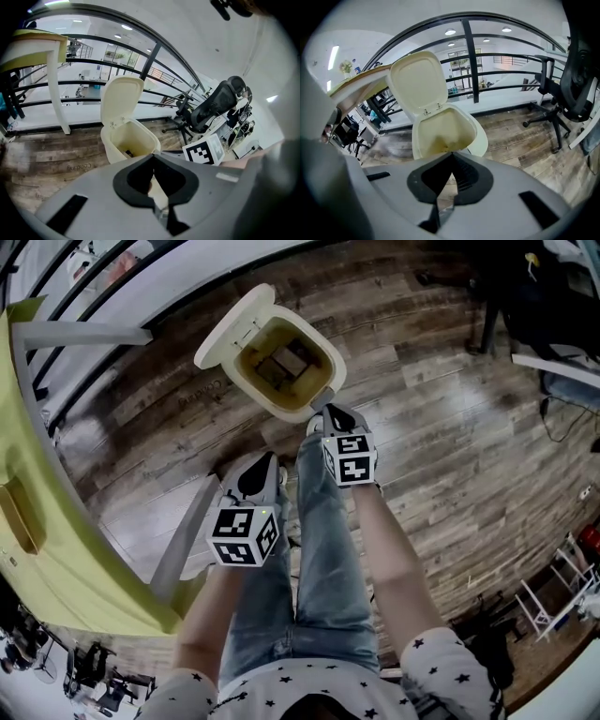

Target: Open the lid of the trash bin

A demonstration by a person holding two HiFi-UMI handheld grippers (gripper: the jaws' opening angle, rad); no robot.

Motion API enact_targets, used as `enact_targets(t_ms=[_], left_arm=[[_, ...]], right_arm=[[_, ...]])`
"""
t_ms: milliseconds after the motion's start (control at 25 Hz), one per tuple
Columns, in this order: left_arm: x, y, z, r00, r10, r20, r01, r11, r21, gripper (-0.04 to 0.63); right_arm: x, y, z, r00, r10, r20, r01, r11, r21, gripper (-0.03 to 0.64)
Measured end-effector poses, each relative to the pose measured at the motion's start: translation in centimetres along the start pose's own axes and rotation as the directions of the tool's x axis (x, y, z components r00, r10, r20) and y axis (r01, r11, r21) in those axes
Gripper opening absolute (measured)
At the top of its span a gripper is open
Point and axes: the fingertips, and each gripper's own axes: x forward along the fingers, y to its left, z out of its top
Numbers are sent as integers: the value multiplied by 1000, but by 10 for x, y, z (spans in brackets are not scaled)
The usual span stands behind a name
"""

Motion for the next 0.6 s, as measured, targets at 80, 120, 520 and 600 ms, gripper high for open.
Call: enact_targets(t_ms=[80,120,520,600], left_arm=[[-6,-3,2,1000,-1,4,1,1000,5,11],[-8,-4,4,1000,-1,6,1,1000,8,11],[-48,-19,22,1000,7,26,-8,1000,26,11],[-59,-24,26,1000,6,27,-7,1000,28,11]], right_arm=[[-9,4,6,1000,4,19,-4,1000,3,-6],[-14,6,9,1000,6,28,-6,1000,4,-6],[-76,35,42,993,22,116,-25,999,21,-6],[-92,42,50,991,24,134,-27,999,20,-6]])
